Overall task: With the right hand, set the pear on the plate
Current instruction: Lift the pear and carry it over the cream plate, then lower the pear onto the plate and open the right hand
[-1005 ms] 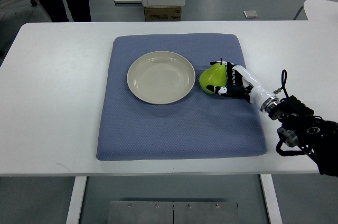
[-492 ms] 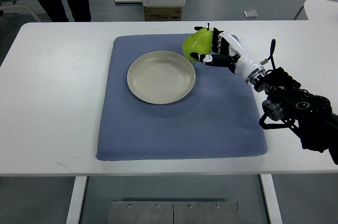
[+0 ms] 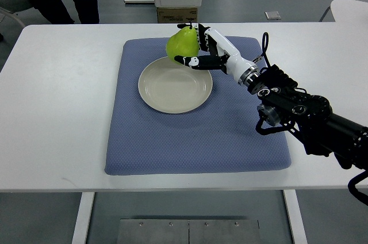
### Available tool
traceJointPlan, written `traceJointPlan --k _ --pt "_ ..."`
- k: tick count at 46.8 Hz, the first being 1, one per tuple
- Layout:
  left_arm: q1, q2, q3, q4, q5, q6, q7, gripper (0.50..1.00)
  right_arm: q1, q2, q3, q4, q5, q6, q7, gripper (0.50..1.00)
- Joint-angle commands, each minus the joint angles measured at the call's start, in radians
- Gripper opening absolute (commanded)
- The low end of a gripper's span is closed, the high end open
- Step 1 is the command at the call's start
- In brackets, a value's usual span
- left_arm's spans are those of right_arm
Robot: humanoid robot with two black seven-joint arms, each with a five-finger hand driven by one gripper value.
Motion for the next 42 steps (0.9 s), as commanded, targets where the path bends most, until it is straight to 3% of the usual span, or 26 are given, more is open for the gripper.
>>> traceJointPlan --k 1,21,42 --pt "-0.001 0.000 -0.001 0.000 0.000 0.000 0.000 1.000 0.002 0.000 -0.034 0.000 -0.002 -0.003 -0.002 0.500" --pt "-0.001 0.000 -0.001 0.000 0.000 0.000 0.000 1.000 -0.009 0.000 -0.169 -0.004 -0.030 -0.099 -0.056 0.500" --pt "-0.001 0.000 0.001 0.000 0.000 0.000 0.000 1.000 -0.031 0.000 -0.179 -0.003 -0.051 -0.119 -0.091 0.500"
